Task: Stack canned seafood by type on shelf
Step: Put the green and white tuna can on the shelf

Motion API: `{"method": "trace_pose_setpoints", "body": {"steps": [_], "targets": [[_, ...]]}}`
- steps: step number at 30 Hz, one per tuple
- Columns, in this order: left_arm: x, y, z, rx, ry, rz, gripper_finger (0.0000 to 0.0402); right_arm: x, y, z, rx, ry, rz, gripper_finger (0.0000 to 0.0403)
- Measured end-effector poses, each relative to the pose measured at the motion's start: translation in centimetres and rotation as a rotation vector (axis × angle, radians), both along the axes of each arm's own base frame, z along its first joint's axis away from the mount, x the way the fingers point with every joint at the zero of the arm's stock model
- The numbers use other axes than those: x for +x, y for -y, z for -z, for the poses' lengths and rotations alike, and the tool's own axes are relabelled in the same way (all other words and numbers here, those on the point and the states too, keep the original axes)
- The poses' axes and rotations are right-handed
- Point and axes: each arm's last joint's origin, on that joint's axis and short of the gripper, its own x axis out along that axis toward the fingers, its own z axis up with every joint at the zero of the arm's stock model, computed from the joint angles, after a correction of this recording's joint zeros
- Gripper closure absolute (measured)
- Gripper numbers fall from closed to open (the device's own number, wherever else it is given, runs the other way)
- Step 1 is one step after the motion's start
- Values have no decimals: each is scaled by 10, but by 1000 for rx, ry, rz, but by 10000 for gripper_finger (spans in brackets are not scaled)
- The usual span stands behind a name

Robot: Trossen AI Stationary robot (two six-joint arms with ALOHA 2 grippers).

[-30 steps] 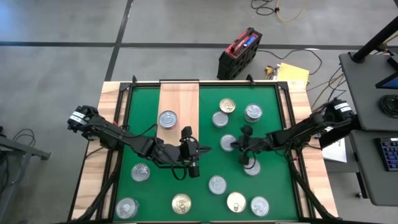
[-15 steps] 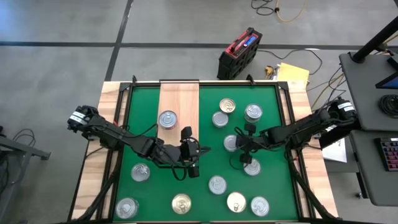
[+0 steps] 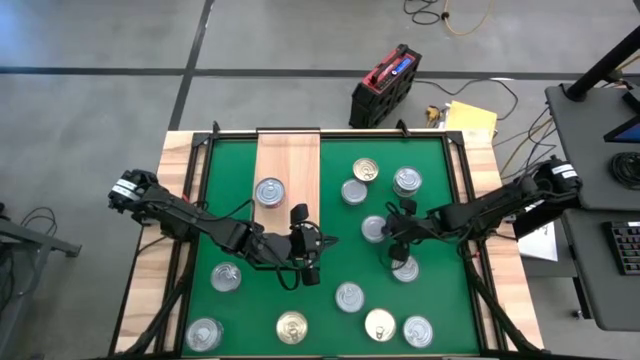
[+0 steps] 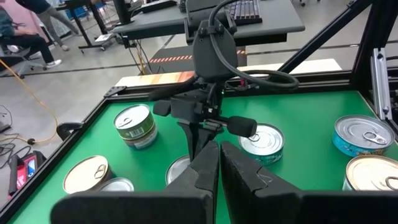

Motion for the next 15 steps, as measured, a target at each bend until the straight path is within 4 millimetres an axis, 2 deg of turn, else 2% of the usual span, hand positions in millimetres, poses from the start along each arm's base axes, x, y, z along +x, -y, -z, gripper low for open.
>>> {"method": "trace_pose_setpoints", "body": {"steps": [3, 6, 11, 15], "targets": [[0, 0, 0, -1, -2, 0, 402, 0, 0, 0, 2, 24, 1, 391], [0, 0, 1, 1, -7, 0, 402, 2, 0, -10, 11, 57, 1, 391], [0, 0, 1, 66, -24, 19, 402, 6, -2, -36, 51, 94, -18, 391], [-4, -2, -4, 126, -32, 37, 402, 10, -2, -68, 66, 66, 35, 391]]}}
